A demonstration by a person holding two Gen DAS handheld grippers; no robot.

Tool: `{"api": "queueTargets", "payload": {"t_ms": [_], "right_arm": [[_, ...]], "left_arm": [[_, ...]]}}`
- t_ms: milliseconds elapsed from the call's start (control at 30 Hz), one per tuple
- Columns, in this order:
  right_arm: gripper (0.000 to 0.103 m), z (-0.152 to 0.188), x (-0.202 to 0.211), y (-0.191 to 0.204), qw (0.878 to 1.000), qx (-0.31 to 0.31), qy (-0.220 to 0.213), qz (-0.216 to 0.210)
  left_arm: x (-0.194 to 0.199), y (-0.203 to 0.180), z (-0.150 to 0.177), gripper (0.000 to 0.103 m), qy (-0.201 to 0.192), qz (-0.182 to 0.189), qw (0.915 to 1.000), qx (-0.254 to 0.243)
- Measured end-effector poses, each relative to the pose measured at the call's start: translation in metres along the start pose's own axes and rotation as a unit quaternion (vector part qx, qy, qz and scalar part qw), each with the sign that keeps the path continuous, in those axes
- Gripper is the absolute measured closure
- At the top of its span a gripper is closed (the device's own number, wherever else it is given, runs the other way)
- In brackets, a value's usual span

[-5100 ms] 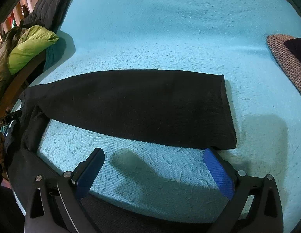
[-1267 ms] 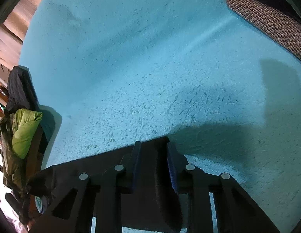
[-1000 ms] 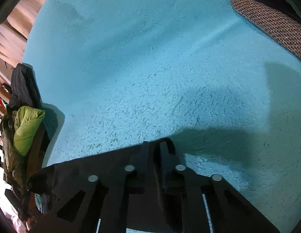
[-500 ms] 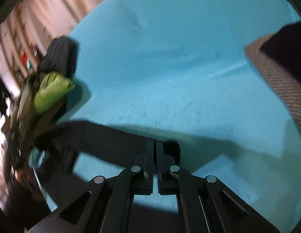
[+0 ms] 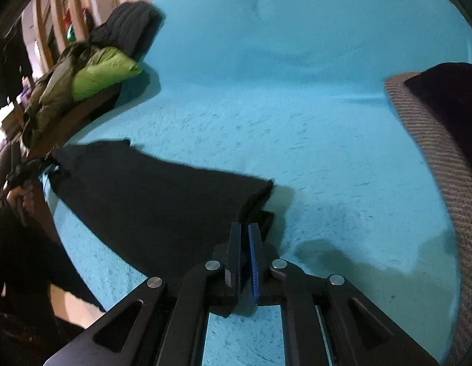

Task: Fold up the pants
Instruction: 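Fold the held waist end over toward the cuffs with the left tool while the right tool presses the pants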

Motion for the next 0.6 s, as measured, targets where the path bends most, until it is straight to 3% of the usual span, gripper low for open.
{"api": "queueTargets", "payload": {"t_ms": [33, 100, 167, 333, 467, 600], "right_arm": [[0.09, -0.003, 0.006, -0.003, 1.0, -0.013, -0.014, 0.0], [0.073, -0.008, 0.016, -0.009, 0.998, -0.036, -0.041, 0.001], [0.064, -0.013, 0.027, -0.012, 0.996, -0.054, -0.068, 0.001], [0.064, -0.019, 0.033, -0.011, 0.994, -0.062, -0.09, -0.001], [0.064, -0.021, 0.025, -0.003, 0.996, -0.052, -0.079, -0.002], [0.064, -0.02, 0.019, 0.004, 0.997, -0.036, -0.07, 0.001]], "left_arm": [[0.007, 0.006, 0.0, 0.058, -0.012, 0.008, 0.9996, 0.026], [0.019, 0.02, -0.001, 0.039, -0.04, 0.05, 0.9935, 0.094], [0.026, 0.032, 0.003, 0.033, -0.051, 0.104, 0.9801, 0.162], [0.005, 0.027, 0.013, 0.03, -0.004, 0.224, 0.944, 0.242], [-0.005, 0.017, 0.018, 0.03, 0.024, 0.251, 0.9332, 0.256], [-0.026, 0.021, 0.021, 0.03, 0.047, 0.261, 0.9101, 0.318]]}}
Point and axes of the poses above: each gripper's, at about its wrist camera, not at the fingertips, and x roughly against the way its jaws point, y to its left, z to its underside, the point moved 4 cm from there along -x, roughly the way its jaws point, and after that the axes turned 12 degrees about -x, right-handed, at the moved point
